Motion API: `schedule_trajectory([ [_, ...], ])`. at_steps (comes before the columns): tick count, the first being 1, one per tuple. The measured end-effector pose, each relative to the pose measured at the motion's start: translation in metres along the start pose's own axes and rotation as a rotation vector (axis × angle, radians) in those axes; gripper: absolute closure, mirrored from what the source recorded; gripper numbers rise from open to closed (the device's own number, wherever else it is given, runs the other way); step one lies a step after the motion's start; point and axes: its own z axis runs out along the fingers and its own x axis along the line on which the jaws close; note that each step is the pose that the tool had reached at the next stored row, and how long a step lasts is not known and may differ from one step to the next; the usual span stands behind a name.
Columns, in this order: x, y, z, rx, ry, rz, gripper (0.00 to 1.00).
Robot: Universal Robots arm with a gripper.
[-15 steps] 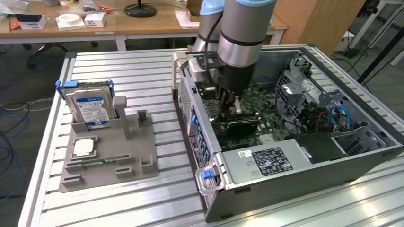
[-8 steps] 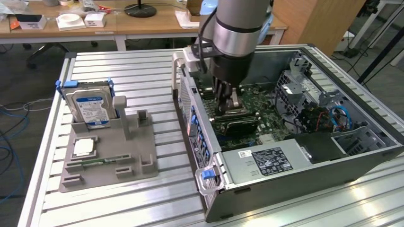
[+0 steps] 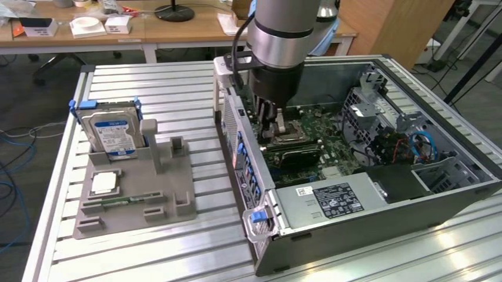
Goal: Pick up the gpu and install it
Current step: 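Press down on the gpu until it lock into place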
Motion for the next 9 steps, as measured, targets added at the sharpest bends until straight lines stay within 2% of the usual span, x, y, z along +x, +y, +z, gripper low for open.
schedule_trajectory([
  [1,0.0001,-0.0002,0.0000,-0.0030,-0.0038,0.000,0.89],
  [3,0.0000,-0.0005,0.0001,-0.0128,-0.0066,0.001,0.89],
  [4,0.0001,-0.0009,0.0001,-0.0236,-0.0078,0.001,0.89],
  [5,0.0001,-0.0010,0.0001,-0.0374,-0.0091,0.001,0.89],
  [6,0.0001,-0.0010,0.0000,-0.0409,-0.0093,0.002,0.89],
  [9,0.0001,-0.0010,0.0015,-0.0410,-0.0095,0.002,0.89],
])
